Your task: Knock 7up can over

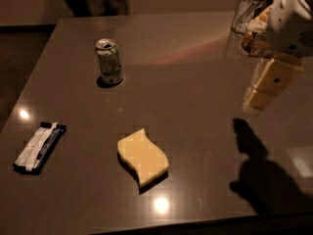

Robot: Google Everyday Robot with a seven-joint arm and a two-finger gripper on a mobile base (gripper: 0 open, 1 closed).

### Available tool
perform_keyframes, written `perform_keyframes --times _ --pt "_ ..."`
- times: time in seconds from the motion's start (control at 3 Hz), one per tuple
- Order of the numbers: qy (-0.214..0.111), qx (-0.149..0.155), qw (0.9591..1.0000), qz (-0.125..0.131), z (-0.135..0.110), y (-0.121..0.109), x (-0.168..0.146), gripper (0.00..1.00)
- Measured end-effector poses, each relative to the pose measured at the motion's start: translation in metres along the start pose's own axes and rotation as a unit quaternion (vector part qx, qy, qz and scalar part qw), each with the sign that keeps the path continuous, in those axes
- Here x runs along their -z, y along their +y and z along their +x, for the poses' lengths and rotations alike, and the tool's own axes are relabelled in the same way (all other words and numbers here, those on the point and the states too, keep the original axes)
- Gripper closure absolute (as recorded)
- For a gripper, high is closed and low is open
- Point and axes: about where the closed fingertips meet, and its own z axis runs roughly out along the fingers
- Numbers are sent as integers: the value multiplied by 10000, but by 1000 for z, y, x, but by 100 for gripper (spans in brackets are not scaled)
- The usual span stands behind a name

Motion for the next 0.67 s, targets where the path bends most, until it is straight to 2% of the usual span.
perform_keyframes --times 0.33,0.67 --pt "-294 -79 9995 -71 -29 -10 -18 0" --pt "-712 -265 9969 -227 -61 -23 -43 0"
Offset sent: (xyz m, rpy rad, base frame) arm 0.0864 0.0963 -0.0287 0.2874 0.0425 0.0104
